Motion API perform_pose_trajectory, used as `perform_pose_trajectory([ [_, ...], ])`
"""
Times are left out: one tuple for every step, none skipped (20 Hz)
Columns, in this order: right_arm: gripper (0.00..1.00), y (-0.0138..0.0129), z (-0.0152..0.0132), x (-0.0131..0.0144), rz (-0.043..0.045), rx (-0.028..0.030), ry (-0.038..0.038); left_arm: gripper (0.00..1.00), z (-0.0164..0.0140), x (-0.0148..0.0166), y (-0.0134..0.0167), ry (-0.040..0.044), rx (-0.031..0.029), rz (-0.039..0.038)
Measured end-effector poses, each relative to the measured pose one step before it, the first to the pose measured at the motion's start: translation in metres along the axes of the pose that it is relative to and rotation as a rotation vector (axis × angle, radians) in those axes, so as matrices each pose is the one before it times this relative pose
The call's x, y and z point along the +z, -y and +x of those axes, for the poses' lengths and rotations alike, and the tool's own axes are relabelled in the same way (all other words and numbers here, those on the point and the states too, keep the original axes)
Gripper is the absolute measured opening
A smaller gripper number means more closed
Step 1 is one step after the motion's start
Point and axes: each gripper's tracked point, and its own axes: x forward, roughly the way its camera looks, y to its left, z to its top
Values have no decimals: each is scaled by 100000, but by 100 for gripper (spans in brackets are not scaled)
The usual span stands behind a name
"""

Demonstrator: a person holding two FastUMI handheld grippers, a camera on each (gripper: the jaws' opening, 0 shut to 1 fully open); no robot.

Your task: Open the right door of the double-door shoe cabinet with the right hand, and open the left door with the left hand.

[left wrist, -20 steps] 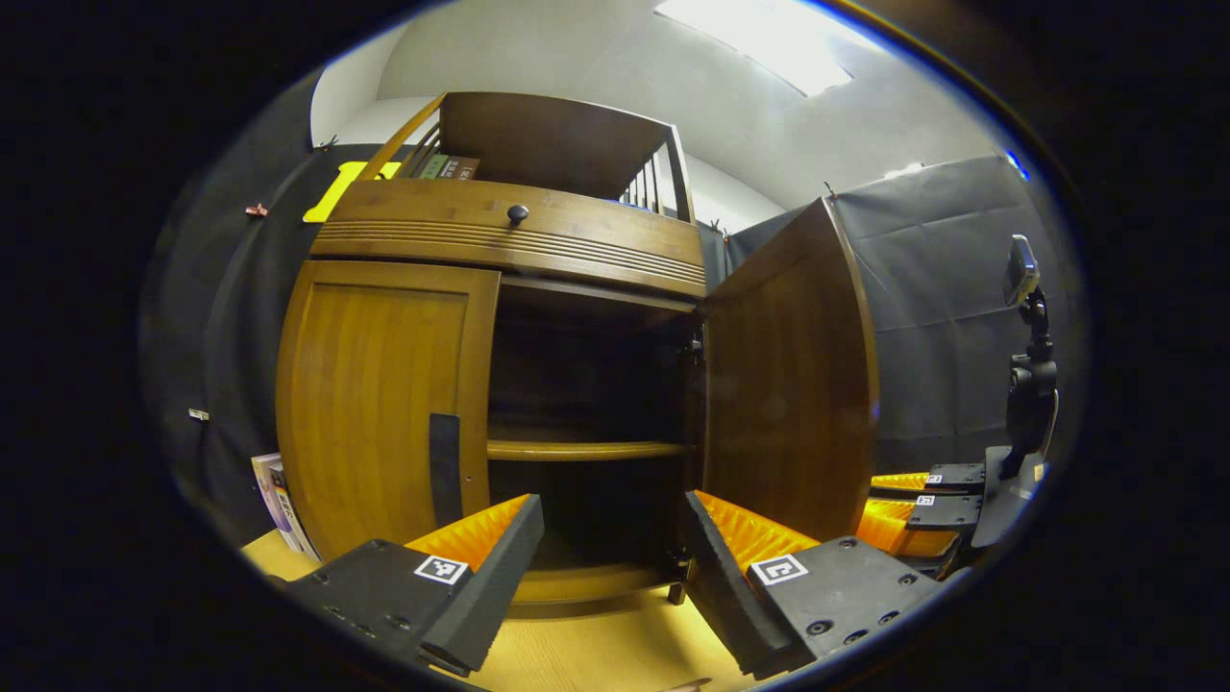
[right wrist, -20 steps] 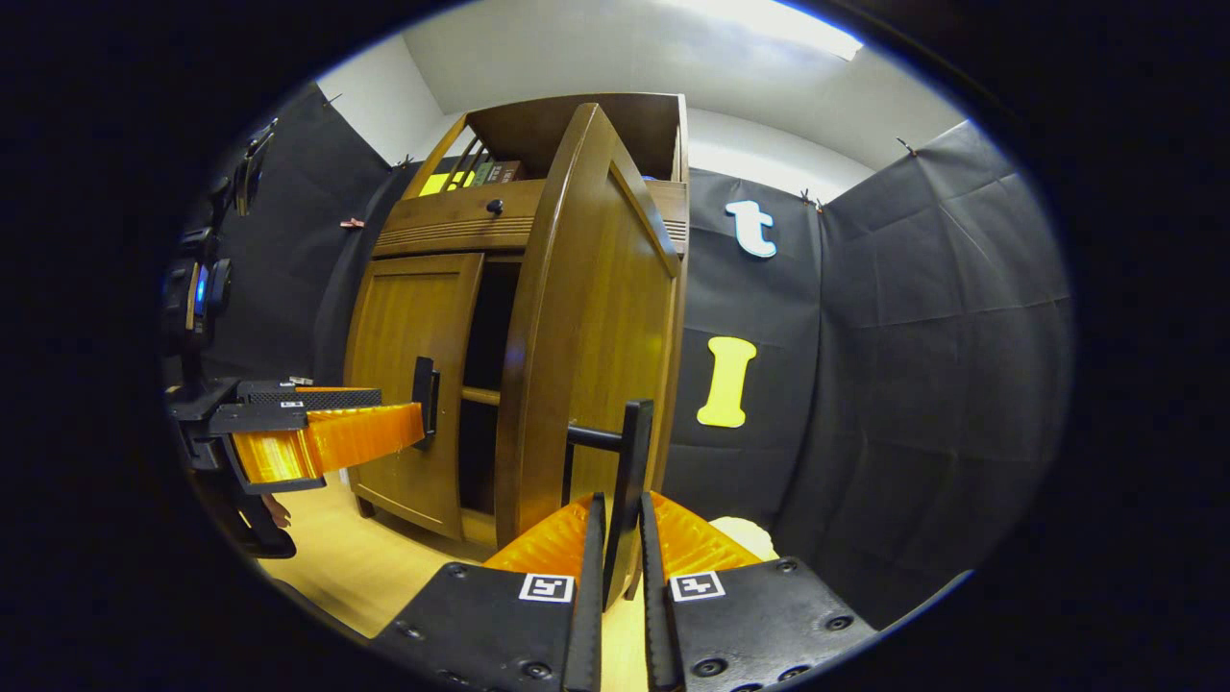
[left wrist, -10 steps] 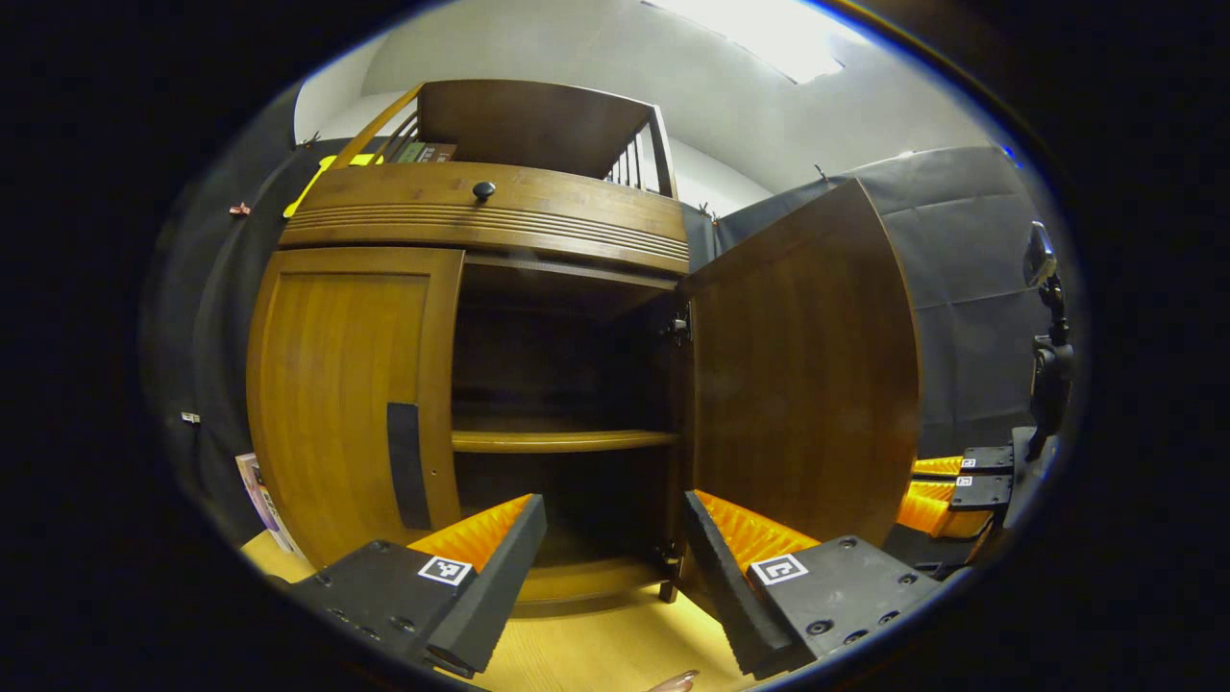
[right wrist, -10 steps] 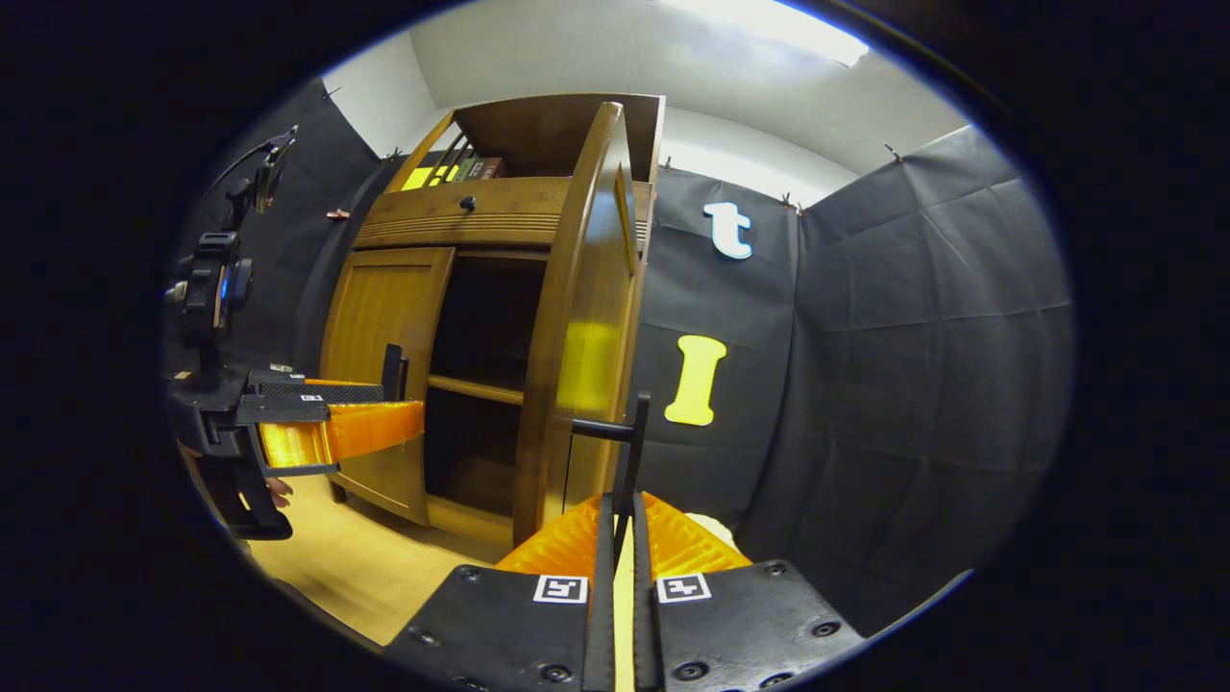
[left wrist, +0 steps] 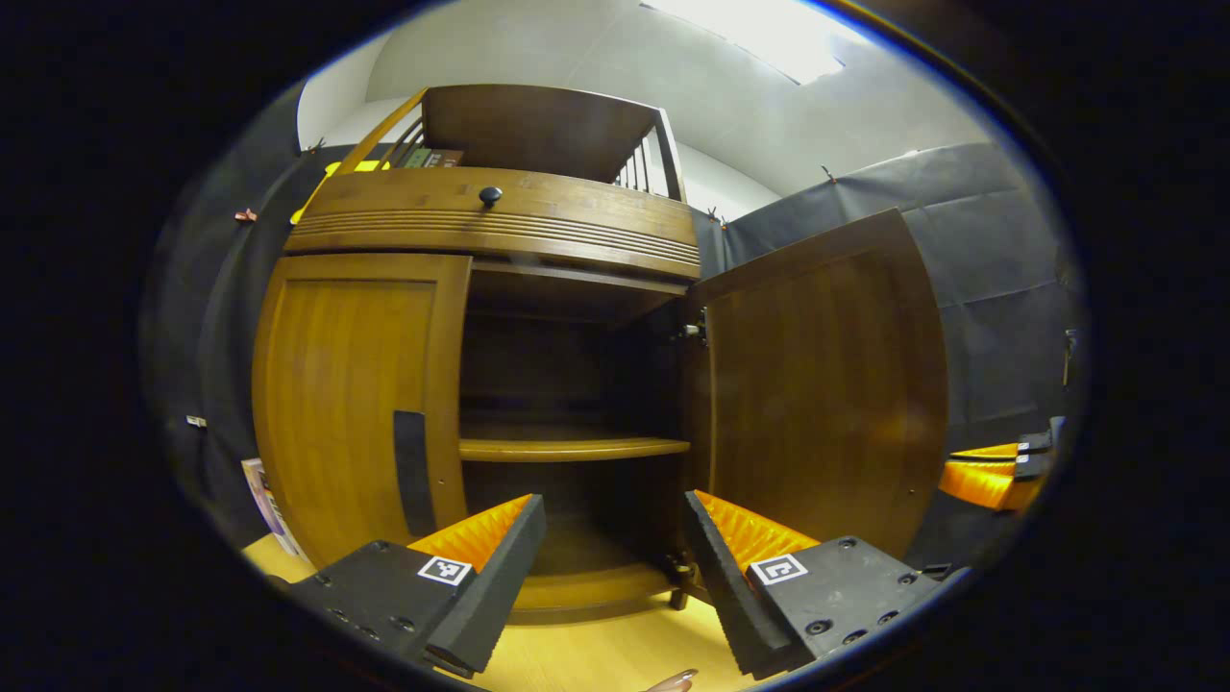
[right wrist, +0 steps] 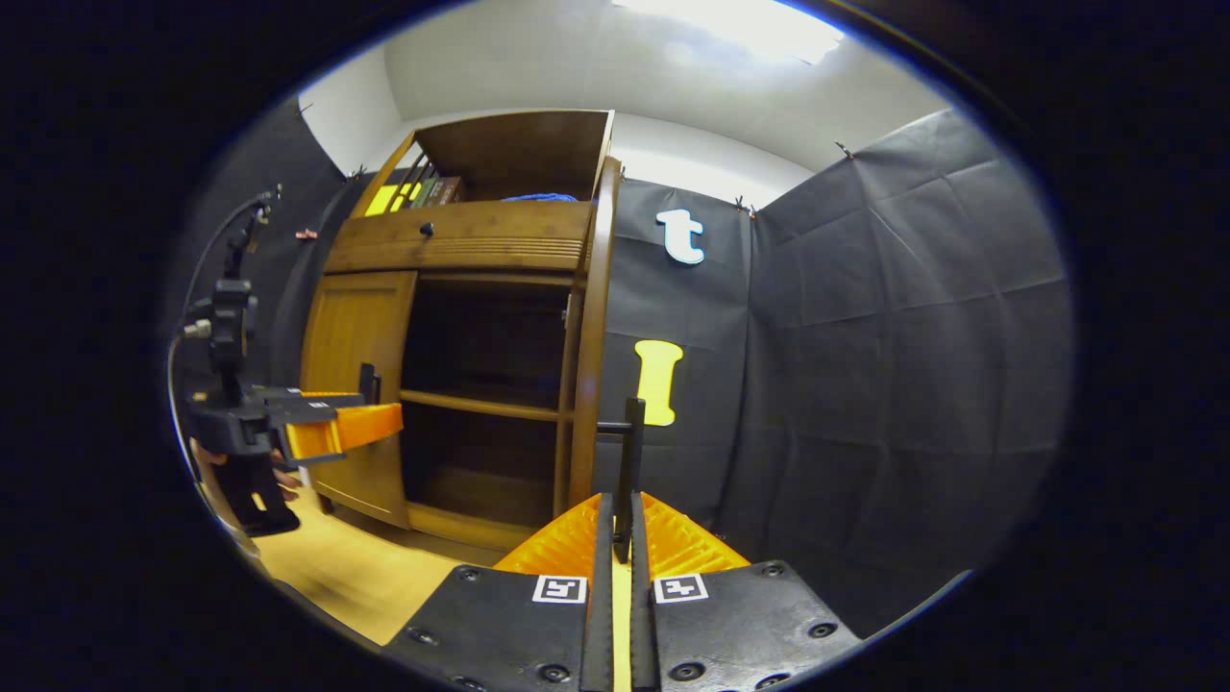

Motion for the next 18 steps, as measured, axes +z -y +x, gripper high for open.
perform_pose_trajectory([
  [11,-638,-337,369,444,1569,1502,87,65,-2,-961,553,2683,1098],
  [11,-985,-87,275,-299,1867,1143,87,-30,163,-1102,448,2753,888],
  [11,-1042,52,70,-170,3020,672,90,76,-88,-945,161,2609,824],
  [8,-1379,289,26,867,3559,324,87,3,-1,-994,134,2204,784],
  [8,-1384,250,15,1520,3882,-211,87,158,-77,-946,112,2072,634],
  [10,-1385,299,-48,2034,3783,-463,87,142,13,-1017,193,1863,865],
  [12,-1297,413,-88,2543,3660,-13,87,212,-97,-721,17,1749,866],
  [14,-1078,173,-284,2716,4338,-159,87,206,70,-974,473,2292,959],
  [15,-872,-97,224,1737,1873,360,87,174,41,-1081,944,2606,607],
  [30,-43,913,-424,535,1276,536,87,216,249,-927,1269,2382,171],
  [44,64,674,65,-690,-380,574,89,319,56,-759,1506,2152,-222],
  [59,176,555,153,-1648,-1234,1077,87,378,262,-633,1649,1687,-332],
  [74,-109,658,-6,-1795,-591,611,87,447,253,-478,1698,1542,-360],
  [88,-74,545,-67,-1534,-302,296,87,582,76,-321,1398,1237,-33],
  [91,-134,330,-131,-1270,242,443,87,620,-160,-236,816,686,151],
  [95,-186,316,-26,-637,499,478,87,680,-232,-174,149,389,48],
  [95,-188,307,-63,-60,388,589,87,719,-550,-189,-361,628,-88],
  [94,-111,476,-78,294,202,339,87,723,-614,-245,-777,491,-149],
])
